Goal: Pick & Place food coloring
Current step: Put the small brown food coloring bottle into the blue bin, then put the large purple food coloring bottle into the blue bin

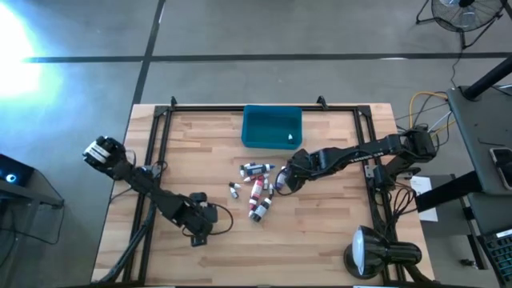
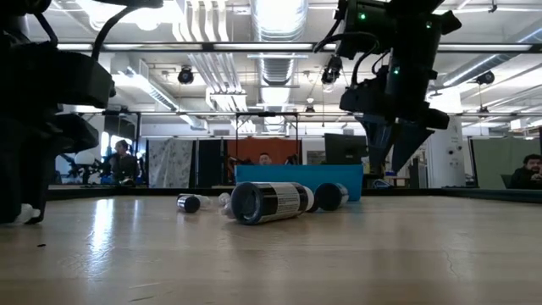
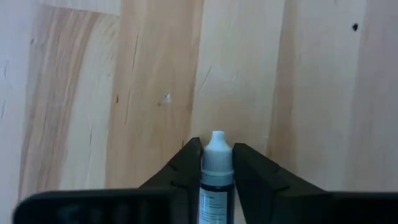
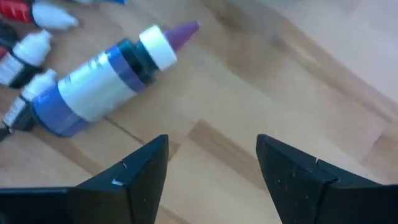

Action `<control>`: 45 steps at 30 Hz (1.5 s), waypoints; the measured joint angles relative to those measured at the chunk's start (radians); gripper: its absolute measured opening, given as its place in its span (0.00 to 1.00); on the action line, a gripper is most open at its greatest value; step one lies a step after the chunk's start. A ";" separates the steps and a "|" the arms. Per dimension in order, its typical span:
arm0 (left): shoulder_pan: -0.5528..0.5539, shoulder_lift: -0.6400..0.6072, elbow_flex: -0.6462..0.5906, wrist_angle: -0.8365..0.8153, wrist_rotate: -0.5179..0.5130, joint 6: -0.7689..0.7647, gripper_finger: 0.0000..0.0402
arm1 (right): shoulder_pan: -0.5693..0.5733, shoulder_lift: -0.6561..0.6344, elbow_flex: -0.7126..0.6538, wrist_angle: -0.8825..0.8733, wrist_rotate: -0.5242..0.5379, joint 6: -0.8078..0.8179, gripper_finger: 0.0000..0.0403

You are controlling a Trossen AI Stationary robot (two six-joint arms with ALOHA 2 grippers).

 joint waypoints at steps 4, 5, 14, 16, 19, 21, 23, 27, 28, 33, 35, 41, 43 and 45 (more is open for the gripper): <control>0.042 -0.034 0.001 -0.028 0.023 0.003 0.07 | 0.000 -0.023 0.000 0.060 0.038 0.002 0.56; 0.061 -0.047 0.001 -0.045 0.020 0.005 0.06 | 0.000 -0.033 0.000 0.075 0.050 0.005 0.56; 0.410 -0.231 0.075 -0.118 -0.142 0.184 0.06 | -0.003 -0.183 0.053 0.115 0.315 -0.032 0.53; 0.530 -0.263 0.092 0.019 -0.135 0.249 0.06 | -0.009 -0.225 0.063 0.117 0.358 -0.075 0.53; 0.715 -0.261 0.111 0.251 -0.026 0.297 0.06 | -0.025 -0.279 0.067 0.116 0.383 -0.087 0.53; 0.835 -0.231 0.136 0.357 0.067 0.309 0.06 | -0.033 -0.306 0.066 0.114 0.401 -0.074 0.53; 0.935 -0.184 0.171 0.377 0.118 0.344 0.06 | -0.041 -0.325 0.066 0.114 0.420 -0.068 0.53; 1.084 -0.064 0.268 0.378 0.150 0.404 0.06 | -0.054 -0.332 0.063 0.116 0.439 -0.074 0.53; 1.110 -0.028 0.300 0.386 0.170 0.409 0.07 | -0.057 -0.332 0.061 0.113 0.441 -0.075 0.53; 1.164 0.132 0.458 0.368 0.222 0.498 0.19 | -0.078 -0.313 0.057 0.112 0.444 -0.025 0.53; 1.163 0.187 0.529 0.320 0.225 0.543 0.25 | -0.082 -0.310 0.057 0.112 0.444 -0.003 0.53; 1.151 0.267 0.716 0.059 0.182 0.676 0.40 | -0.085 -0.311 0.057 0.112 0.442 0.000 0.53; 1.149 0.254 0.733 0.016 0.178 0.722 0.41 | -0.087 -0.310 0.057 0.112 0.431 -0.001 0.53; 1.145 0.223 0.728 -0.015 0.186 0.750 0.41 | -0.095 -0.305 0.052 0.111 0.412 0.000 0.53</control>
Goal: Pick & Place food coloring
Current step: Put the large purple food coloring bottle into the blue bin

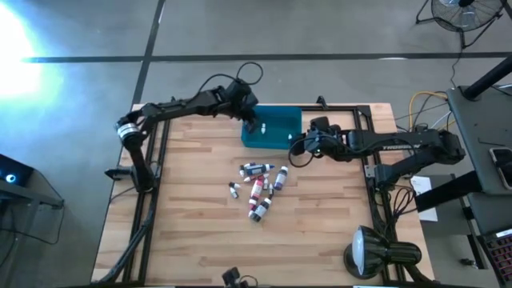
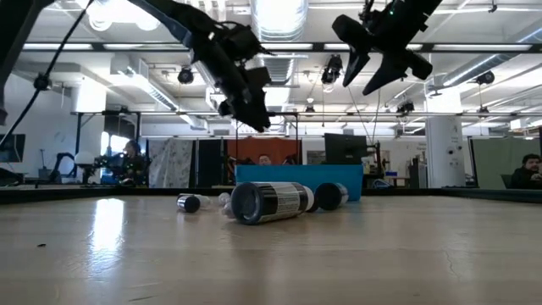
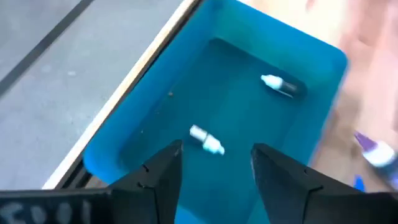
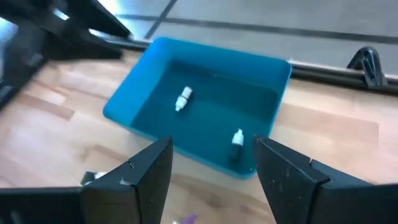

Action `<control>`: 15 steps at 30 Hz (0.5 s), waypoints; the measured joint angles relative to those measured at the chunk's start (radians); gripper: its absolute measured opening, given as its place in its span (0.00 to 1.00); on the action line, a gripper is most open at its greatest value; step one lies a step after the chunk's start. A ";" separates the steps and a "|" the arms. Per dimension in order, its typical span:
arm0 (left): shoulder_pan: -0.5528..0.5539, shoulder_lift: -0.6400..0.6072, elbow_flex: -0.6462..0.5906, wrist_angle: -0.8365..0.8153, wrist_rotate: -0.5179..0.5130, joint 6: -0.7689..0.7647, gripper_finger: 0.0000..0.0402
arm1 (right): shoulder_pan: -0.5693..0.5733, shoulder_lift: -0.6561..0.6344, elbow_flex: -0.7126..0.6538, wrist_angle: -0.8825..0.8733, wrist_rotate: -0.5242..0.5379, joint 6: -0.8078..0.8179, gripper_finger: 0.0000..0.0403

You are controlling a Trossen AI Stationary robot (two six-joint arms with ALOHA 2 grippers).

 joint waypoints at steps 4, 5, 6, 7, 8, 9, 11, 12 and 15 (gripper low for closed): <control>-0.004 -0.082 -0.053 -0.075 0.005 0.004 0.42 | -0.043 0.014 -0.026 0.000 -0.121 0.015 0.53; -0.007 -0.102 -0.076 -0.081 0.004 -0.001 0.42 | -0.056 0.019 -0.034 -0.002 -0.154 0.025 0.53; -0.008 -0.123 -0.107 -0.082 0.003 -0.010 0.42 | -0.065 0.030 -0.040 -0.008 -0.179 0.031 0.53; -0.009 -0.147 -0.143 -0.087 0.003 -0.026 0.42 | -0.071 0.043 -0.041 -0.008 -0.196 0.033 0.53; -0.010 -0.173 -0.182 -0.088 0.002 -0.044 0.42 | -0.076 0.054 -0.041 -0.002 -0.212 0.034 0.53; -0.014 -0.199 -0.218 -0.080 0.002 -0.070 0.42 | -0.082 0.063 -0.041 -0.003 -0.228 0.033 0.53; -0.020 -0.254 -0.298 -0.057 0.002 -0.124 0.42 | -0.088 0.086 -0.040 0.007 -0.256 0.045 0.53; -0.025 -0.282 -0.341 -0.046 0.002 -0.156 0.42 | -0.093 0.098 -0.040 0.004 -0.272 0.059 0.52; -0.044 -0.367 -0.460 0.004 0.000 -0.247 0.42 | -0.111 0.148 -0.040 -0.004 -0.342 0.085 0.52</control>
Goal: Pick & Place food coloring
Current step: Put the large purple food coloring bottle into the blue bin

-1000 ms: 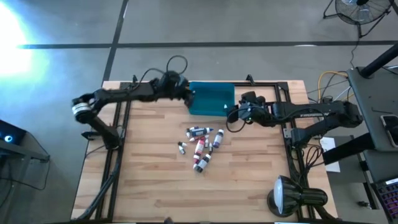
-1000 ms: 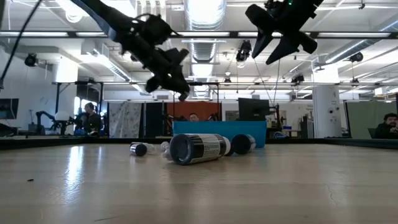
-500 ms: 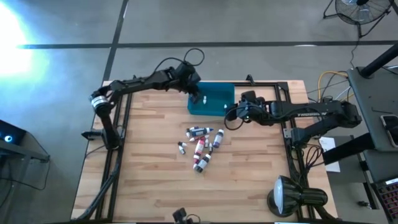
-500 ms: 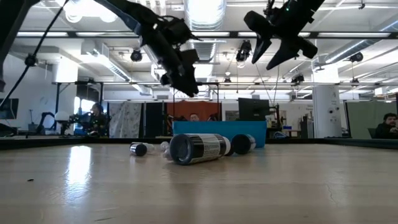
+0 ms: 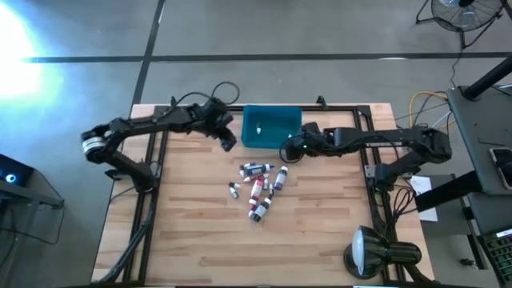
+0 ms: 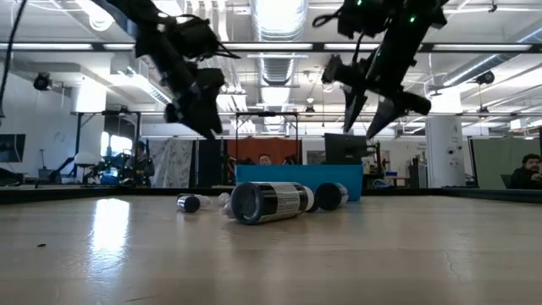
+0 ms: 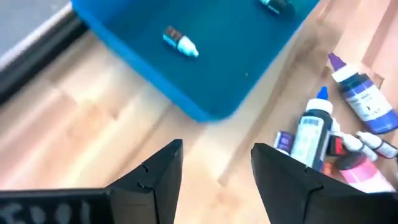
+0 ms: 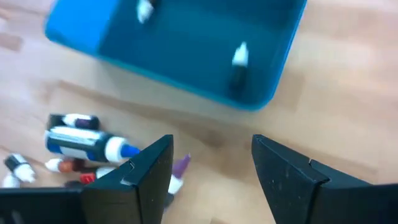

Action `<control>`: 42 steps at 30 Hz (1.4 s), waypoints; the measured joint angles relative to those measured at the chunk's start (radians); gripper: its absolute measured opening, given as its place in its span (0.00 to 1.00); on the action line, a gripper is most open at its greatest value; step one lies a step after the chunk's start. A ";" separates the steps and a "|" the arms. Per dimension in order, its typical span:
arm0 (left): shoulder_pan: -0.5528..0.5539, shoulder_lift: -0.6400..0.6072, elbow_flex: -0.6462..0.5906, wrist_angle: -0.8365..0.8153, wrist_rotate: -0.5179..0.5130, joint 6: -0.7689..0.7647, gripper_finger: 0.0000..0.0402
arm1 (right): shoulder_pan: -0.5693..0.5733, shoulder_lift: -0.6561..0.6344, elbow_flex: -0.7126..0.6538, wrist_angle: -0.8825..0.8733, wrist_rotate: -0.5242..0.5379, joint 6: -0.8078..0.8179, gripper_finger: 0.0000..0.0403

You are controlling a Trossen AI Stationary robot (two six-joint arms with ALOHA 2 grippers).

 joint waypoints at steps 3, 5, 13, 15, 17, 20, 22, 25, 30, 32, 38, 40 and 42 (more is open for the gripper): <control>-0.022 -0.087 -0.093 0.024 0.000 -0.074 0.42 | -0.010 0.059 0.000 0.002 -0.067 0.029 0.52; -0.040 -0.135 -0.145 0.030 0.000 -0.106 0.42 | -0.014 0.105 0.000 0.005 -0.108 0.053 0.52; -0.098 -0.297 -0.299 0.039 -0.002 -0.239 0.42 | -0.018 0.282 0.069 0.034 -0.170 0.089 0.52; -0.104 -0.326 -0.334 0.041 -0.002 -0.253 0.42 | -0.018 0.330 0.104 0.039 -0.217 0.117 0.52; -0.105 -0.351 -0.371 0.039 -0.002 -0.259 0.42 | -0.017 0.380 0.135 0.030 -0.246 0.163 0.52; -0.104 -0.376 -0.415 0.048 -0.010 -0.255 0.42 | -0.011 0.432 0.172 0.023 -0.281 0.235 0.52; -0.104 -0.384 -0.439 0.056 -0.012 -0.255 0.42 | -0.005 0.443 0.191 0.013 -0.295 0.285 0.52; -0.104 -0.389 -0.464 0.054 -0.012 -0.225 0.42 | 0.000 0.445 0.203 0.011 -0.304 0.349 0.52; -0.102 -0.386 -0.490 0.078 -0.012 -0.149 0.42 | 0.025 0.445 0.202 -0.022 -0.327 0.483 0.52; -0.102 -0.386 -0.494 0.092 -0.012 -0.123 0.42 | 0.036 0.445 0.197 -0.023 -0.332 0.516 0.52; -0.099 -0.385 -0.502 0.107 -0.037 -0.063 0.42 | 0.040 0.446 0.189 -0.022 -0.327 0.582 0.50; -0.096 -0.385 -0.502 0.108 -0.038 -0.051 0.42 | 0.043 0.446 0.186 -0.021 -0.317 0.585 0.48; -0.093 -0.385 -0.503 0.108 -0.038 -0.047 0.42 | 0.045 0.446 0.177 -0.021 -0.313 0.588 0.45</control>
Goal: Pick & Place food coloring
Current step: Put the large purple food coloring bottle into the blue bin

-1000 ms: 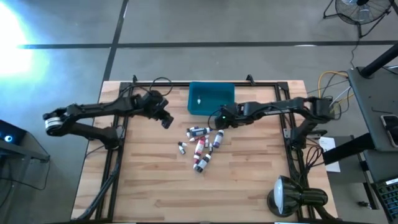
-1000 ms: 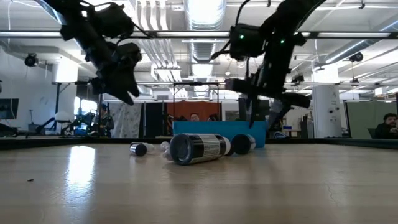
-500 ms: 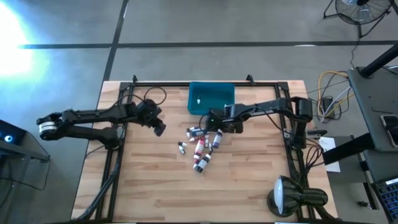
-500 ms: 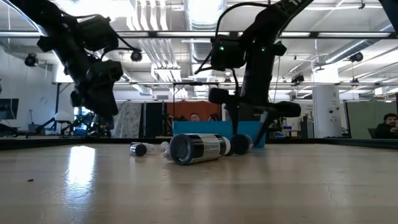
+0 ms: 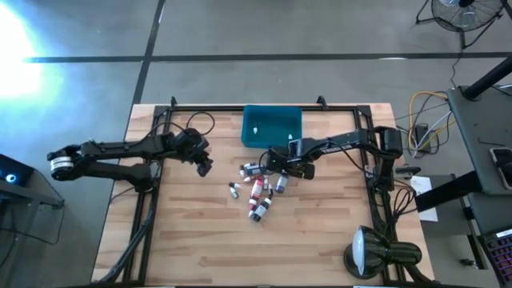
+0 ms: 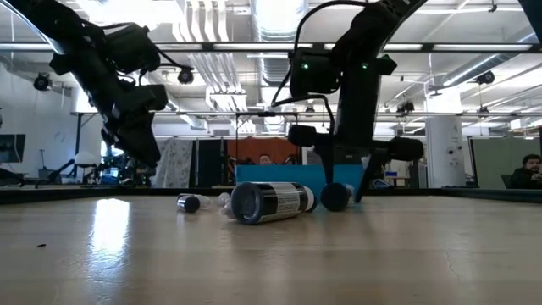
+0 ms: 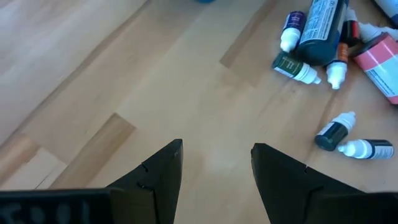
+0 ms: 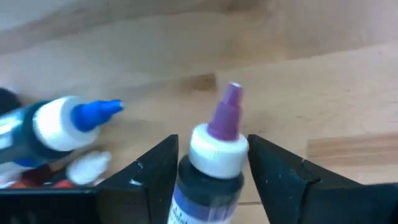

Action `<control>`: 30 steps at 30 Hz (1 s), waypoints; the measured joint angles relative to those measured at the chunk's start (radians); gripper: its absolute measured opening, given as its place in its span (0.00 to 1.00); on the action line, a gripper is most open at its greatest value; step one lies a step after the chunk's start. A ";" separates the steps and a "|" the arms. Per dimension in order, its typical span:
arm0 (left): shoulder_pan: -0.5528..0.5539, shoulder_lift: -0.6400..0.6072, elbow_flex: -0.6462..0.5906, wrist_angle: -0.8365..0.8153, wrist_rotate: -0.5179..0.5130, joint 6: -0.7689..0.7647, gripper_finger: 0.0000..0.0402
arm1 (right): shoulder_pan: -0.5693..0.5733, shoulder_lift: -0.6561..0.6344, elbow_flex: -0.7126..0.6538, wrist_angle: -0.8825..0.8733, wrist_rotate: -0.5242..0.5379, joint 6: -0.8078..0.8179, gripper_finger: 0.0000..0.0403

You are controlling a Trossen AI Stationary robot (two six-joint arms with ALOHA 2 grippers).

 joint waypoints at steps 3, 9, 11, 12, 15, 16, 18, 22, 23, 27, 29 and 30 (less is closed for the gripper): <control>0.002 0.000 -0.001 0.000 0.000 0.001 0.42 | -0.001 0.000 -0.013 0.001 -0.001 0.008 0.38; 0.002 0.000 -0.001 0.000 0.000 0.001 0.42 | 0.004 -0.002 -0.021 0.000 -0.006 -0.040 0.26; 0.002 0.000 -0.001 -0.001 0.000 0.001 0.42 | 0.008 -0.013 -0.013 -0.007 0.019 -0.075 0.26; 0.002 0.000 -0.001 -0.001 0.000 0.000 0.42 | 0.010 -0.023 -0.005 -0.008 0.041 -0.092 0.26; 0.002 0.000 -0.001 -0.001 0.000 -0.002 0.42 | 0.019 -0.086 0.026 -0.007 0.135 -0.132 0.26; 0.002 0.000 -0.001 0.000 0.000 -0.004 0.42 | 0.023 -0.114 0.038 -0.006 0.189 -0.144 0.26; 0.002 0.000 -0.001 -0.001 -0.005 -0.009 0.42 | 0.027 -0.171 0.061 -0.006 0.328 -0.184 0.26; 0.003 0.000 -0.001 0.000 -0.027 -0.015 0.42 | -0.010 -0.253 0.110 0.003 0.635 -0.386 0.26; 0.004 0.000 -0.001 0.000 -0.031 -0.015 0.42 | -0.036 -0.259 0.121 0.017 0.673 -0.477 0.26; 0.004 0.000 -0.001 0.000 -0.060 -0.016 0.42 | -0.157 -0.234 0.140 0.127 0.626 -0.806 0.28; 0.004 0.000 -0.001 0.001 -0.069 -0.016 0.42 | -0.202 -0.211 0.153 0.192 0.619 -0.883 0.30; 0.004 0.000 -0.001 0.000 -0.070 -0.016 0.42 | -0.220 -0.199 0.161 0.212 0.618 -0.905 0.30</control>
